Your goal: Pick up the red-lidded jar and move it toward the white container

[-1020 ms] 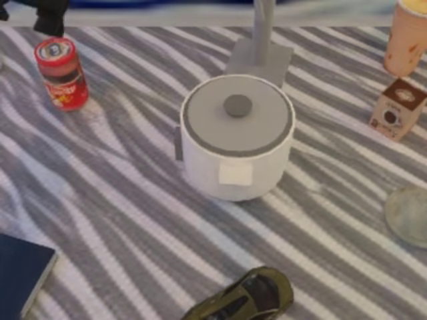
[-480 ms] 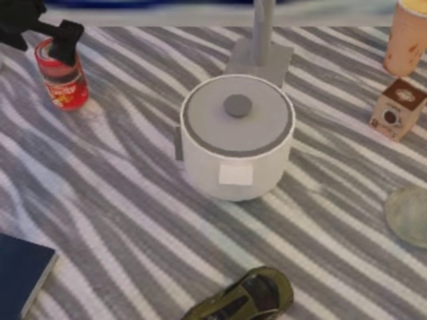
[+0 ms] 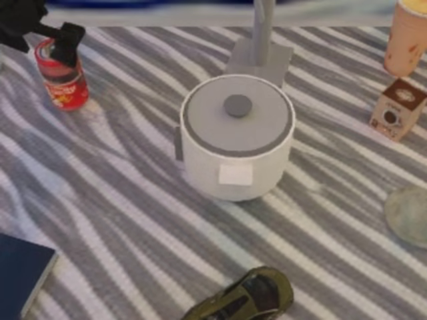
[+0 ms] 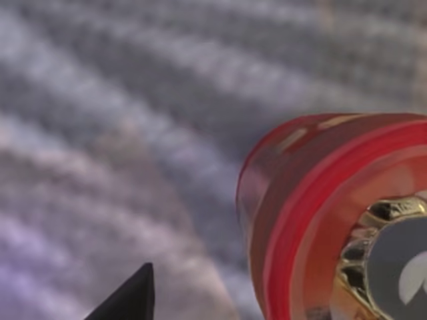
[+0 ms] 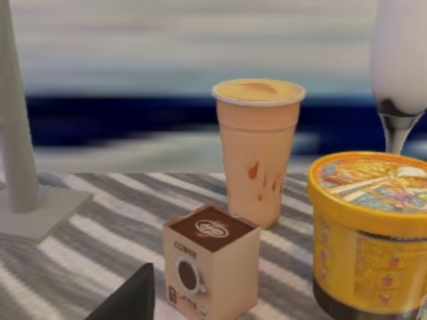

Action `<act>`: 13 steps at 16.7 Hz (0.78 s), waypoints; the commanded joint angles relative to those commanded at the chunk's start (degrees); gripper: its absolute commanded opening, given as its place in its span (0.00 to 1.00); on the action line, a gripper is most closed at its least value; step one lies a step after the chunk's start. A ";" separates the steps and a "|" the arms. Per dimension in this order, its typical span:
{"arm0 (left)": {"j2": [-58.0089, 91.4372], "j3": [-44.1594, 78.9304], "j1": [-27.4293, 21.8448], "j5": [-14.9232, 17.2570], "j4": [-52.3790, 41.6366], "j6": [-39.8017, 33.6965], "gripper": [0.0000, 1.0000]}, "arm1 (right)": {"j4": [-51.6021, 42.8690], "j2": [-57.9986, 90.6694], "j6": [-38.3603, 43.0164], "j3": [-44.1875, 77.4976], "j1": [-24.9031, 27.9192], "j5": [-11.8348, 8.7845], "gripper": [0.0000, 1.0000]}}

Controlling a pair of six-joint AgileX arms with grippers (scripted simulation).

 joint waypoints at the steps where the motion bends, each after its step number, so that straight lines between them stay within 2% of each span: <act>1: 0.40 -0.98 -0.07 -0.02 1.40 -0.09 1.00 | 0.00 0.00 0.00 0.00 0.00 0.00 1.00; 5: 1.89 -4.47 -0.37 -0.06 6.42 -0.35 1.00 | 0.00 0.00 0.00 0.00 0.00 0.00 1.00; 9: 1.95 -4.61 -0.38 -0.06 6.62 -0.35 1.00 | 0.00 0.00 0.00 0.00 0.00 0.00 1.00; 13: 1.95 -4.61 -0.38 -0.06 6.62 -0.35 0.70 | 0.00 0.00 0.00 0.00 0.00 0.00 1.00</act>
